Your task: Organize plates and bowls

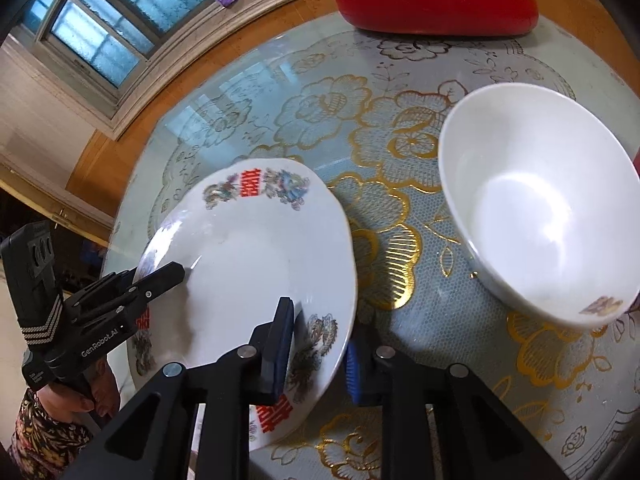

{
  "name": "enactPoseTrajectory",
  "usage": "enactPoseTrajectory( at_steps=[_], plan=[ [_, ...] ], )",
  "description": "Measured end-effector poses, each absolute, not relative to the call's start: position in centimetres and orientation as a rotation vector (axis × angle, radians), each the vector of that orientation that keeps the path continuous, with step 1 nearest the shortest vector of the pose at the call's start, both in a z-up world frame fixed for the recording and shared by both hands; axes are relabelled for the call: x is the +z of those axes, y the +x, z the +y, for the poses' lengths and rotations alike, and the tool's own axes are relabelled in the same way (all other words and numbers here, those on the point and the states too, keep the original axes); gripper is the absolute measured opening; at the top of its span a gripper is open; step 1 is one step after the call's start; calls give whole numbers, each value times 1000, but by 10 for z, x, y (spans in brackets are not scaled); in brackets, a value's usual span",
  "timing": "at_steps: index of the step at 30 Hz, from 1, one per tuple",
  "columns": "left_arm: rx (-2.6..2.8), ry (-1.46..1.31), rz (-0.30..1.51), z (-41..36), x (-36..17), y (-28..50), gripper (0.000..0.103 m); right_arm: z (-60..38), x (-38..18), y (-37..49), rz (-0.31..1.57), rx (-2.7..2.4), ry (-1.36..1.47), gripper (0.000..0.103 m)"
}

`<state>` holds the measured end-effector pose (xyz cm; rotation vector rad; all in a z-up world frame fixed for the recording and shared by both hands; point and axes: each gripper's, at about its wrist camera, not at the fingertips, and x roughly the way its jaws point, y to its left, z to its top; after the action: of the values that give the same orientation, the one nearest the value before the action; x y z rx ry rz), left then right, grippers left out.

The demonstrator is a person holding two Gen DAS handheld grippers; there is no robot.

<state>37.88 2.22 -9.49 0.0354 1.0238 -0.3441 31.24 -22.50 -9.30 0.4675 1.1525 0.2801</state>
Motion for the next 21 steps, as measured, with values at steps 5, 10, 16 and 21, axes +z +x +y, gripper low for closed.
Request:
enactPoseTrajectory(
  at_steps=[5,10,16,21],
  plan=[
    [-352,37,1011,22,-87,370,34,-220,-79,311,1119,303,446,21],
    [-363,25,1022,21,-89,364,33,-217,-80,307,1128,304,433,21],
    [-358,-7,1060,26,-97,371,34,-216,-88,301,1131,321,450,20],
    [-364,-12,1066,25,-96,383,33,-216,-95,297,1135,329,466,19]
  ],
)
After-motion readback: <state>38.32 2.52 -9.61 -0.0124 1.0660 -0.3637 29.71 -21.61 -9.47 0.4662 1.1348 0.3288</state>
